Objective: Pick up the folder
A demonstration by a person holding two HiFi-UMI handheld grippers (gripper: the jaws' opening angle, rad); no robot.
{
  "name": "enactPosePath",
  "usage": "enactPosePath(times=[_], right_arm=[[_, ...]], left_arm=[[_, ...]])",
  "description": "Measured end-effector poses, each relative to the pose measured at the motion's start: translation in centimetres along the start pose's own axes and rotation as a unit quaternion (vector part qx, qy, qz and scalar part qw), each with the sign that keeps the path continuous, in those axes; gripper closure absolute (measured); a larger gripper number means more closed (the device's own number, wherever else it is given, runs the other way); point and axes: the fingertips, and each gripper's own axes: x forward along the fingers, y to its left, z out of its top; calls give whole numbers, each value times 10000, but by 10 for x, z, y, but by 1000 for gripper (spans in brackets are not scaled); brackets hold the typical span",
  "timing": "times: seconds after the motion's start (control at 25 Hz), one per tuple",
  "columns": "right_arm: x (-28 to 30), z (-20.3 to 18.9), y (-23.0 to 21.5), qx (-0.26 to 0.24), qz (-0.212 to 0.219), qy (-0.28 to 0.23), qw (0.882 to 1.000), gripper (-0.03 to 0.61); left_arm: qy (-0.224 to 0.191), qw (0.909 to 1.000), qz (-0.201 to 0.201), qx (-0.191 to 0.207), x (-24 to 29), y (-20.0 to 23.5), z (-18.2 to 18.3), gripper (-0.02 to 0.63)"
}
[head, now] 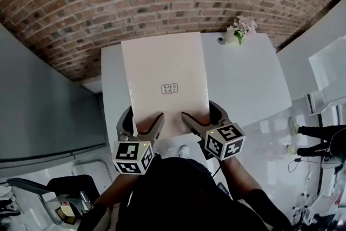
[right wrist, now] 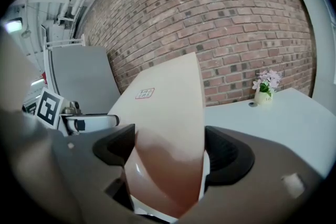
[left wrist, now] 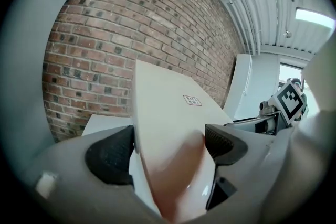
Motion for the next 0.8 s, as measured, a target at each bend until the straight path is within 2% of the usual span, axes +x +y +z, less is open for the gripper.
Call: enactPosePath(times=[0.2,0.8], right_arm=[[-43,1,-19,82,-59,-247,9996,163],[-121,-45,-58,71,-339,-305,9989,164]], left_arm=[[-147,9998,-43,153,-4,-46,5,190],[-24,9995,-219,246,-8,-129,-39,189]])
